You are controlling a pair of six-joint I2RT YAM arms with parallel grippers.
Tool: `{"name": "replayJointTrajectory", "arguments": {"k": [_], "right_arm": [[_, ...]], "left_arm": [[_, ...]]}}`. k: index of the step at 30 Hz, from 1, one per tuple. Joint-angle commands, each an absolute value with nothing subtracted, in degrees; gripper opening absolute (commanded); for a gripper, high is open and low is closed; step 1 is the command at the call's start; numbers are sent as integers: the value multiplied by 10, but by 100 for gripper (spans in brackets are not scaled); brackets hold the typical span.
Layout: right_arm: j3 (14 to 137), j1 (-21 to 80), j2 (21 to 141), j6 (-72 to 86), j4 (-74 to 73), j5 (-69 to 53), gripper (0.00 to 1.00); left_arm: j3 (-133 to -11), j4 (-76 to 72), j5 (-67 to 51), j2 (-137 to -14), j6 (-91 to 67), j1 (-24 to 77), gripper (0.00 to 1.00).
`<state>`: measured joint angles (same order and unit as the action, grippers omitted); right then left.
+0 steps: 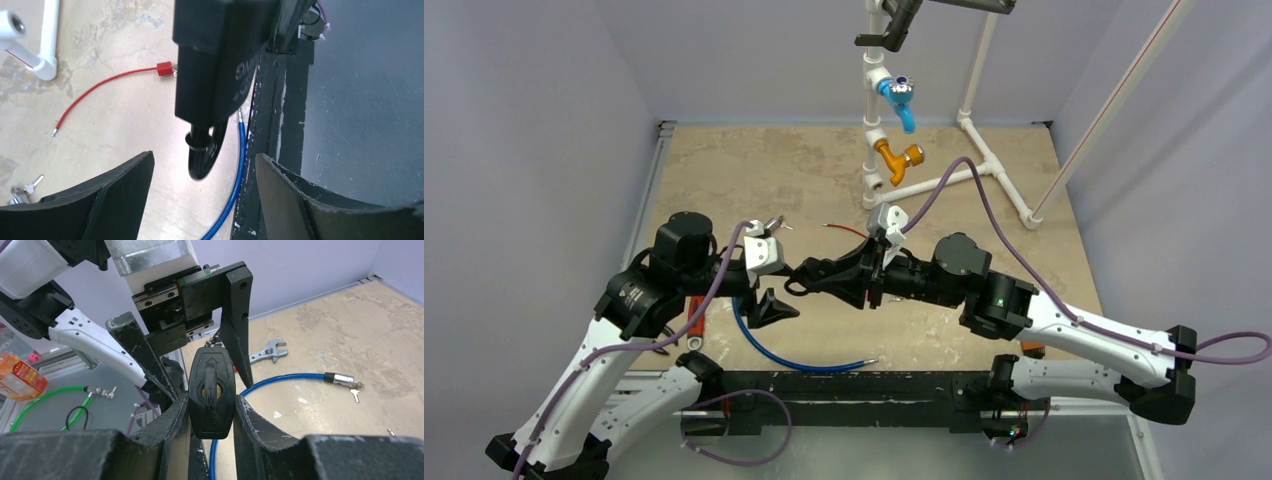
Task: Unlock with the key
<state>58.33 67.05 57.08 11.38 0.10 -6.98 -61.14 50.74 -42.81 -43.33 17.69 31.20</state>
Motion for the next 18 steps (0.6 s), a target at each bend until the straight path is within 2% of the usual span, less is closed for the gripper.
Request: {"name": "replayJointTrajectory", "arguments": {"k": [1, 3, 7, 9, 12, 18], "right_arm": [[579, 670, 565, 148, 138, -66, 0], [567, 670, 565, 158, 163, -62, 0], [550, 670, 567, 174, 201, -40, 0], [542, 670, 569, 180, 214, -28, 0], [535, 670, 570, 189, 219, 3, 0], [534, 670, 578, 198, 208, 69, 0]], "left_arm": [[-625, 443, -447, -430, 161, 309, 70], [-626, 441, -471, -432, 168, 310, 59], [-625, 461, -489, -432, 205, 311, 25], [-624, 469, -493, -428, 228, 311, 13], [-631, 488, -484, -425, 264, 311, 4], [-636, 502, -445, -421, 312, 315, 2]]}}
